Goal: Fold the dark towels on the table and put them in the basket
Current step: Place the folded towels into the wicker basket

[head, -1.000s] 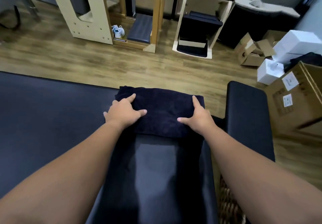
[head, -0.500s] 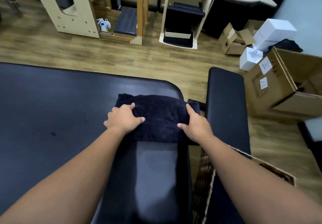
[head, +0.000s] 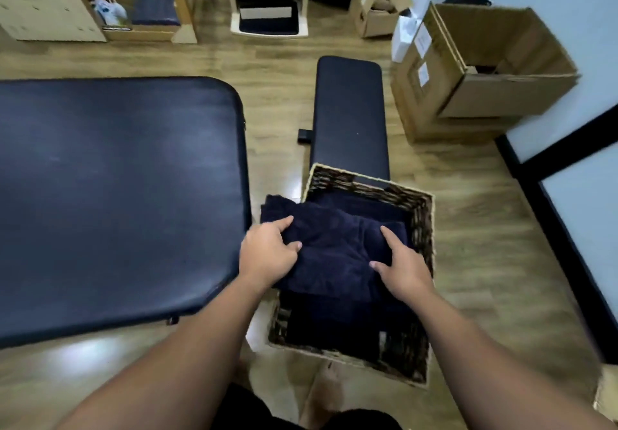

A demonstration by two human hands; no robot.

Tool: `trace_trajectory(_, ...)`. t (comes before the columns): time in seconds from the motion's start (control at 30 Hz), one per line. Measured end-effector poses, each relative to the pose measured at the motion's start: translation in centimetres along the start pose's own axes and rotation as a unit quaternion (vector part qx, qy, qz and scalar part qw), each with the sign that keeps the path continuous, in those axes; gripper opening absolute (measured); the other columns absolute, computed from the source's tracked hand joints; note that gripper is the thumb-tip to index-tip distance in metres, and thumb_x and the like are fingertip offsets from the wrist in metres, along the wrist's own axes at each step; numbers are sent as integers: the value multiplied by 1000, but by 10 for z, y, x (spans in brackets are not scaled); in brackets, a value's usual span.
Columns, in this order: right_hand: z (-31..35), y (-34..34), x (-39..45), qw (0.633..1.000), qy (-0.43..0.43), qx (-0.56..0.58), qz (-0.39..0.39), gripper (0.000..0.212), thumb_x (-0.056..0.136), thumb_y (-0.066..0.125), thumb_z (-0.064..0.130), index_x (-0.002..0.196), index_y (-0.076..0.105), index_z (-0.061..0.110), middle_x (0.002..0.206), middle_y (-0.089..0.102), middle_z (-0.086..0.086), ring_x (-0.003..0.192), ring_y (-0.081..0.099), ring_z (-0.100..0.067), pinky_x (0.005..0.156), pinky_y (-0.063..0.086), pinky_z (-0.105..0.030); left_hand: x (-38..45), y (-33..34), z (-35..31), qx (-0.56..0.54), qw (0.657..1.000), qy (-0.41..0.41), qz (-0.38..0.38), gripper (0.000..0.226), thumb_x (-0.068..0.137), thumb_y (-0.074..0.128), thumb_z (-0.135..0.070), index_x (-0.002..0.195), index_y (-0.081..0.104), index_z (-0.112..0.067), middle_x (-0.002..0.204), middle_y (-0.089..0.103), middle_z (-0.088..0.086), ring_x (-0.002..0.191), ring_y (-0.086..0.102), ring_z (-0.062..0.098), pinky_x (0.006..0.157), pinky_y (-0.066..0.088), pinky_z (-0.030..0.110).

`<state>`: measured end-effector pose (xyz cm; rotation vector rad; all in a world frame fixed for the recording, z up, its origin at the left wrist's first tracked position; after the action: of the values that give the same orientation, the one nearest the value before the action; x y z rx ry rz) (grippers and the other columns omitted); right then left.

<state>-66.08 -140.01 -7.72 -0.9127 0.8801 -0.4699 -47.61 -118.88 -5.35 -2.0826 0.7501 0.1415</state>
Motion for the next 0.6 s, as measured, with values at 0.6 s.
trace_trajectory(0.6,-62,88,-55,973,75,-159,147,97,89,69,23,161,3,23,158,-5,-24,129,38,-44,100,46,-43,-68,124,-3,399,894,68,192,81,89,60,-15,156,15,-24,150,8,24,124,36,41,96,46,42)
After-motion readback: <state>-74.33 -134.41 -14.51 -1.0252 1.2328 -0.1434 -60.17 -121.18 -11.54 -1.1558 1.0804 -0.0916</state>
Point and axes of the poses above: each hand's wrist, its own x-axis towards the middle knuckle, its own y-axis out of the palm, z = x × y, the point moved 5 cm from there along x, towards the middle knuckle
